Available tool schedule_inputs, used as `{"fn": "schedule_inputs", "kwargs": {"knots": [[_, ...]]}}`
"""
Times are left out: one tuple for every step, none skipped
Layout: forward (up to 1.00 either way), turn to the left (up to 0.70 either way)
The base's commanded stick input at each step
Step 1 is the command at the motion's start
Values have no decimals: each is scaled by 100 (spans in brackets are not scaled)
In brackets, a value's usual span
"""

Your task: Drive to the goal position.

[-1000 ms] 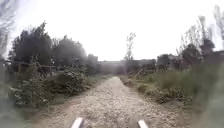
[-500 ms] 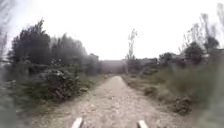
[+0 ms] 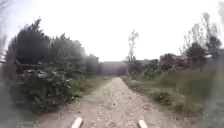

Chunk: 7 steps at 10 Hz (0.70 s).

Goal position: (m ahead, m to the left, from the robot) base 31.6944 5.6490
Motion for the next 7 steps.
{"fn": "schedule_inputs", "kwargs": {"knots": [[100, 0], [100, 0], [100, 0], [100, 0], [100, -31], [100, -40], [100, -12]]}}
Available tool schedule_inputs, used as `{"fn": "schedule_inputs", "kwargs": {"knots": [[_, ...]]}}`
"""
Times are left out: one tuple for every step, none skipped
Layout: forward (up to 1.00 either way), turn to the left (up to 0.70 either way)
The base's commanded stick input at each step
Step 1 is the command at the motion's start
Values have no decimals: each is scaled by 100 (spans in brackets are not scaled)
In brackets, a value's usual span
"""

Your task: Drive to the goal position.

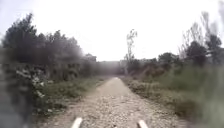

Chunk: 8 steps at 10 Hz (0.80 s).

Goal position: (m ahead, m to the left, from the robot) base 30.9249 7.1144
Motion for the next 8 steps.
{"fn": "schedule_inputs", "kwargs": {"knots": [[100, -1], [100, 0], [100, 0], [100, 0], [100, 0], [100, -12], [100, -39], [100, -21]]}}
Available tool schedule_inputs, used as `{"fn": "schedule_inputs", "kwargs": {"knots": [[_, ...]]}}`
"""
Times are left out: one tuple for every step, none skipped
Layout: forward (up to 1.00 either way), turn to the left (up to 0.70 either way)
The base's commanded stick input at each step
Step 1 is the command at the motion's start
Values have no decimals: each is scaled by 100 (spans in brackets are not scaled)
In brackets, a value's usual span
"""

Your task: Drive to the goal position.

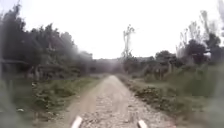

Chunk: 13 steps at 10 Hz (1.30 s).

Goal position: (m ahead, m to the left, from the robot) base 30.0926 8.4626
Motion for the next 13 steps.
{"fn": "schedule_inputs", "kwargs": {"knots": [[100, 0], [100, 0], [100, 0], [100, 0], [100, 0], [100, 0], [100, 0], [100, 0], [100, 0], [100, 0], [100, 0], [100, 0], [100, 0]]}}
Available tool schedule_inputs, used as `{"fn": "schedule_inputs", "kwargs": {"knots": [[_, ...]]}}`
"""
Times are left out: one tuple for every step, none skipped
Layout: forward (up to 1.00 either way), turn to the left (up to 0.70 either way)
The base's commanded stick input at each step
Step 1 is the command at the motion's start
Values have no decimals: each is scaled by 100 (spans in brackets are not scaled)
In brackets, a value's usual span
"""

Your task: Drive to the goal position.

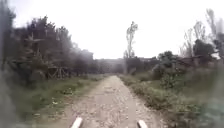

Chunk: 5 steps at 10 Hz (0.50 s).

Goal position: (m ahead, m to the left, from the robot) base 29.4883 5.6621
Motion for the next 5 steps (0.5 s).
{"fn": "schedule_inputs", "kwargs": {"knots": [[100, 0], [100, 0], [100, 0], [100, 0], [100, 0]]}}
